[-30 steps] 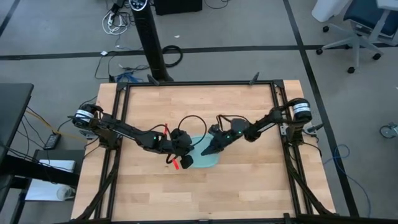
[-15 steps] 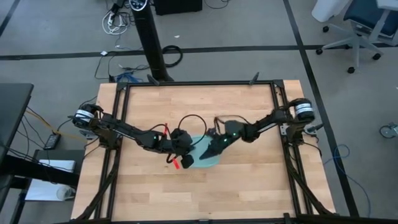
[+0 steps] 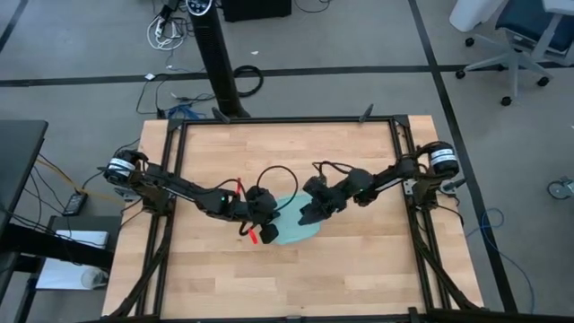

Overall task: Roll bandage
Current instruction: Close the transparent tupperware

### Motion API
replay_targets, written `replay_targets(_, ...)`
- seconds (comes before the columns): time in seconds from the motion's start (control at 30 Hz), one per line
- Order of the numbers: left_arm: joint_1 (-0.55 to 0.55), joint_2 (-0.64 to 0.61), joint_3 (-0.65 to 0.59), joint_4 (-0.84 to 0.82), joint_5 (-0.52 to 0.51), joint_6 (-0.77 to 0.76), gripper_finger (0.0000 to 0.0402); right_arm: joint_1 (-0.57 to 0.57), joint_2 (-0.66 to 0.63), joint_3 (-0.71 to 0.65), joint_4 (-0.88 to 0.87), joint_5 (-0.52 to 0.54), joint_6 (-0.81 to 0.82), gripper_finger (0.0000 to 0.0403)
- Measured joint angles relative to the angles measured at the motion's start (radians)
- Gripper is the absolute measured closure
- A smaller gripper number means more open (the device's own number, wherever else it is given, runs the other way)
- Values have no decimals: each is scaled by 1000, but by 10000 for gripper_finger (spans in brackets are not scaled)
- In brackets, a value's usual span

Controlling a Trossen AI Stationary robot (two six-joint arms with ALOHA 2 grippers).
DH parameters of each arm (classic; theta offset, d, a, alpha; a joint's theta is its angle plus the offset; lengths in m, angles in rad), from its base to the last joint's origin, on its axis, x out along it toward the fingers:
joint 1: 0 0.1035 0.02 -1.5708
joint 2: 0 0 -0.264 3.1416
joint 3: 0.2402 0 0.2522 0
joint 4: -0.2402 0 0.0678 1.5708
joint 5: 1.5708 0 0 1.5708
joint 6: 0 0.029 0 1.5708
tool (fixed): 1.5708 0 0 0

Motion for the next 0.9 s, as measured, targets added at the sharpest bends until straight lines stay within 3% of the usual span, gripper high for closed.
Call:
replay_targets(0.07, 0, 0, 0, 3, 1, 0, 396, -2, -5, -4, -61, -2, -47, 400)
replay_targets(0.17, 0, 0, 0, 5, 1, 0, 396, -9, 4, -37, -430, 25, -185, 398)
replay_targets(0.23, 0, -1, 2, 10, 7, 0, 396, -17, -8, -53, -551, 46, -234, 398)
replay_targets(0.3, 0, 0, 1, 11, 7, 0, 396, -25, -5, -84, -461, 37, -221, 397)
replay_targets(0.43, 0, -1, 0, 12, 8, 0, 396, -25, 3, -98, -121, 33, -102, 398)
replay_targets(0.53, 0, -1, 0, 5, 8, 0, 396, 8, -11, -95, -12, 50, -33, 401)
replay_targets(0.7, 0, -1, 0, 3, 7, 0, 396, 69, -28, -78, -12, 46, -25, 397)
replay_targets(0.87, 0, -2, 2, 19, 10, 0, 396, 52, -1, -120, -425, 97, -191, 400)
replay_targets(0.9, 0, -2, 0, 11, 12, -1, 396, 40, 9, -145, -348, 86, -188, 398)
